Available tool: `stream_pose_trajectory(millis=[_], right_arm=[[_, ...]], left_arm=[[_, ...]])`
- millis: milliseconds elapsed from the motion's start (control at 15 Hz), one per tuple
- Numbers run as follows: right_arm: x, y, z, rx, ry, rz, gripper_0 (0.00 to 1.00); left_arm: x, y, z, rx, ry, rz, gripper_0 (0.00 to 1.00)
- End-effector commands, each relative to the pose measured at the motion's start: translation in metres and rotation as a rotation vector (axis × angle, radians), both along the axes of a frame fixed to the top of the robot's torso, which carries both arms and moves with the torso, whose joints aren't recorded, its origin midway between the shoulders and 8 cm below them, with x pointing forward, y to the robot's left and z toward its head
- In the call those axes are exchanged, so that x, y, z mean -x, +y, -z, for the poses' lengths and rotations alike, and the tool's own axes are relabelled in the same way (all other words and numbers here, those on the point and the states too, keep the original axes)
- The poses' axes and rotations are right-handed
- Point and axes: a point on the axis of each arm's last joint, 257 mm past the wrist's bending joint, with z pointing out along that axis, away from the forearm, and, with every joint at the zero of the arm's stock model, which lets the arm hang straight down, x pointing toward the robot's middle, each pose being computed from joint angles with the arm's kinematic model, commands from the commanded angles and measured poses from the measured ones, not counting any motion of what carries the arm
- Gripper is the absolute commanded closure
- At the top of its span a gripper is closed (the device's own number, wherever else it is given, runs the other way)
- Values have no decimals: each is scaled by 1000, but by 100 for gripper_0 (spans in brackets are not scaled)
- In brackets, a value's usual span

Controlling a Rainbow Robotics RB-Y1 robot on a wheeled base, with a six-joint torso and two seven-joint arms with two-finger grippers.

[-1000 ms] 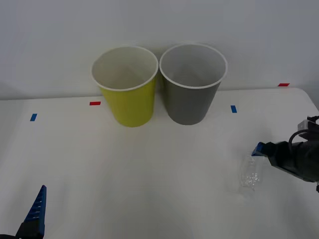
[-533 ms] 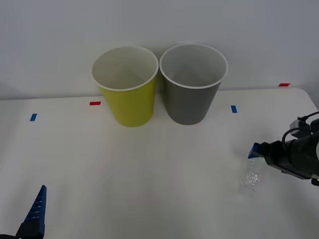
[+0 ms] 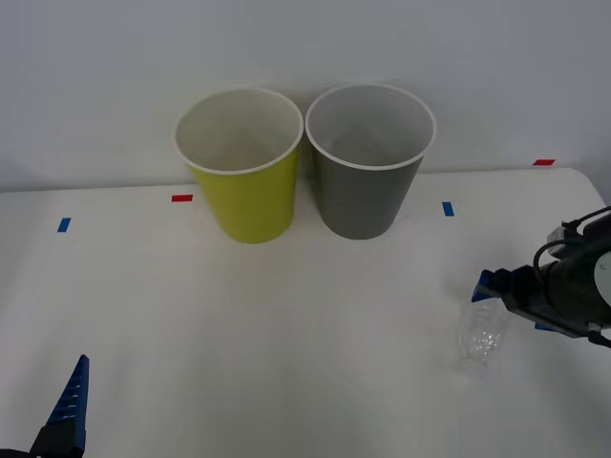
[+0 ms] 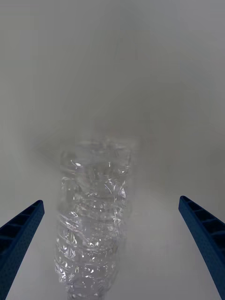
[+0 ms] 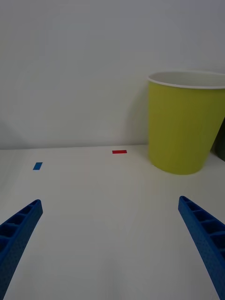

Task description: Put cans in the gray bin and PET bottles in the light green bin.

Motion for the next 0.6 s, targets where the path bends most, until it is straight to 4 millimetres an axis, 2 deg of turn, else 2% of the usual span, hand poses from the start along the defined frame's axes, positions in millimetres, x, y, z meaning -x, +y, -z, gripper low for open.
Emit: stream_pose_trajectory(millis=[67, 600], right_arm=[[-1, 3, 5, -1, 18, 1, 0], [-12, 10, 21, 9, 79, -10, 0]], left_arm=[[0, 0, 0, 0, 0, 0, 0], [0, 0, 0, 0, 0, 0, 0]])
